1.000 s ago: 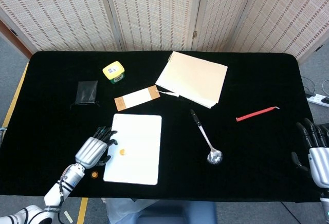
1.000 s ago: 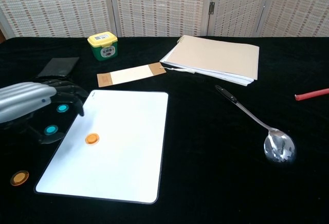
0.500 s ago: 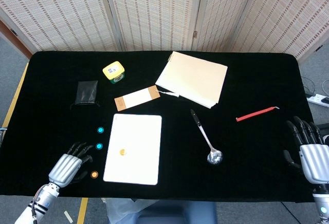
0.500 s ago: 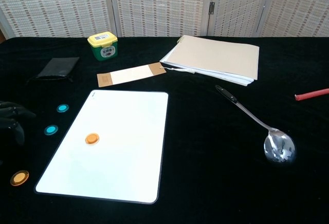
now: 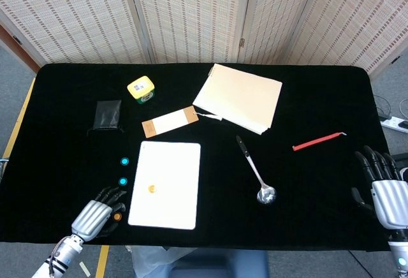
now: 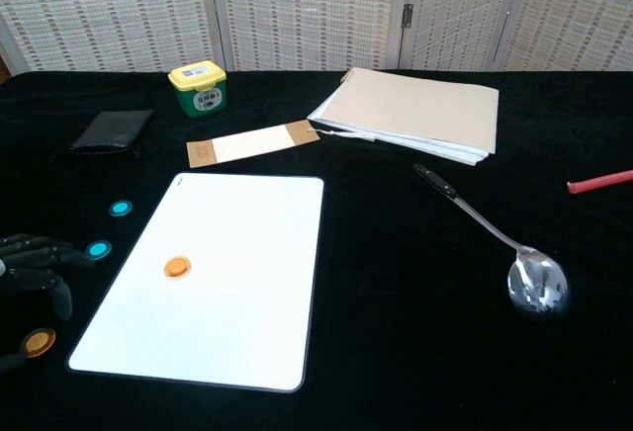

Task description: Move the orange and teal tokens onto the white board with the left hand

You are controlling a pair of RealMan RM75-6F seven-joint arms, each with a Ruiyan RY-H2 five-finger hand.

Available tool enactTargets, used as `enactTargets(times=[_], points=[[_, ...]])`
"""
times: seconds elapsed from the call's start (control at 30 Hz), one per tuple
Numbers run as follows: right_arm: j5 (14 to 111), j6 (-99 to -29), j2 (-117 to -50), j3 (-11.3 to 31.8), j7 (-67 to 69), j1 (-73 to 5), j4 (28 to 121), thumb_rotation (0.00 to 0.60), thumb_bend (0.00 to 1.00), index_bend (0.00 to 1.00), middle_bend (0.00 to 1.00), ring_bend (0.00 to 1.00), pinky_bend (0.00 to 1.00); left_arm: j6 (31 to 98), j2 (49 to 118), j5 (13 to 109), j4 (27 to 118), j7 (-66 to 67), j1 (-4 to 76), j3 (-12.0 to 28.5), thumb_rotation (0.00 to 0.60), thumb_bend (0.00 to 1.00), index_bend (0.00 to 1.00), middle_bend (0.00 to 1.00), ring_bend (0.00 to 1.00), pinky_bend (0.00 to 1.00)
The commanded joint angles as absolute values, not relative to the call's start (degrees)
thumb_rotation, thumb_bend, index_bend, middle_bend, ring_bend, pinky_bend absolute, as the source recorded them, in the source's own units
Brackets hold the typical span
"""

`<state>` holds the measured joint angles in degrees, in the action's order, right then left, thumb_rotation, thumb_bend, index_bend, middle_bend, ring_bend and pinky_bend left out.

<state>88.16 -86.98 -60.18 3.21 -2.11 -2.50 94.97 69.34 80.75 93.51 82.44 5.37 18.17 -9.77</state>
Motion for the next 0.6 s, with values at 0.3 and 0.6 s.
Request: enactTargets(times=[0.3,0.6], points=[[88.0,-87.7,-60.1,3.1,-1.5,-1.9,94.6,0.6,0.43,0.0,0.0,0.0,0.0,67.4,82.0,92.3,81.3,6.8,18.2,-9.1,0.6,0.4,0.42,0.14,0.01,0.0],[88.1,-87.6,-60.1,3.1,-1.7,-2.0,94.6,0.6,0.43,0.0,0.0,0.0,0.0,67.6,82.1,92.0,80.7,6.8,17.5,-9.0,0.6,0.4,0.43,0.14,0.01,0.0]])
